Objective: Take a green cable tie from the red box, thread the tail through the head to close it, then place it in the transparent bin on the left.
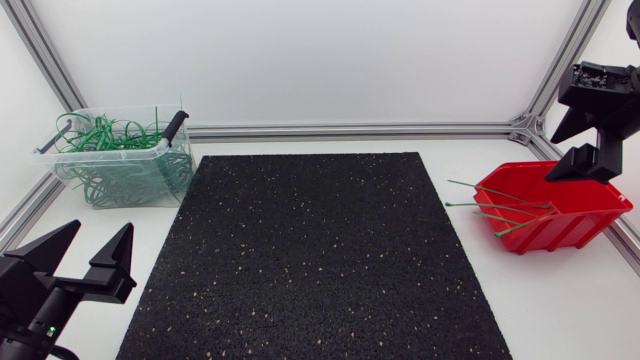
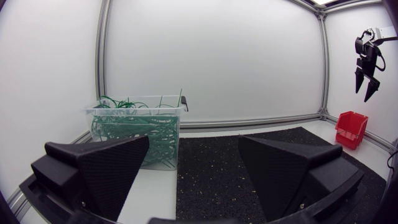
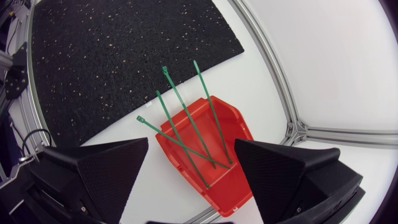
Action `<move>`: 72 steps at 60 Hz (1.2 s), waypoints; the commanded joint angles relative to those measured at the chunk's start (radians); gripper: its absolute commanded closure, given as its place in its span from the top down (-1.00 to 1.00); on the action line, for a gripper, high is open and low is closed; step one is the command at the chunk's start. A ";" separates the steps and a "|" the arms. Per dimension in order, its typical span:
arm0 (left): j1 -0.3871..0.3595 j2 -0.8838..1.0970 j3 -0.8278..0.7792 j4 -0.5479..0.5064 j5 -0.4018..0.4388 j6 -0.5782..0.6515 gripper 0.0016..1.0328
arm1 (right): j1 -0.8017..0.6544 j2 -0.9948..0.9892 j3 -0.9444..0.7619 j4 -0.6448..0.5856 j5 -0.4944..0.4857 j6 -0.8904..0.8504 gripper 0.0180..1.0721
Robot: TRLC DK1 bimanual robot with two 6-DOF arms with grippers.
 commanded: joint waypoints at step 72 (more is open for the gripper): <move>-0.015 -0.003 -0.038 -0.030 -0.012 -0.019 0.94 | 0.080 0.014 -0.578 0.461 0.105 -0.402 0.12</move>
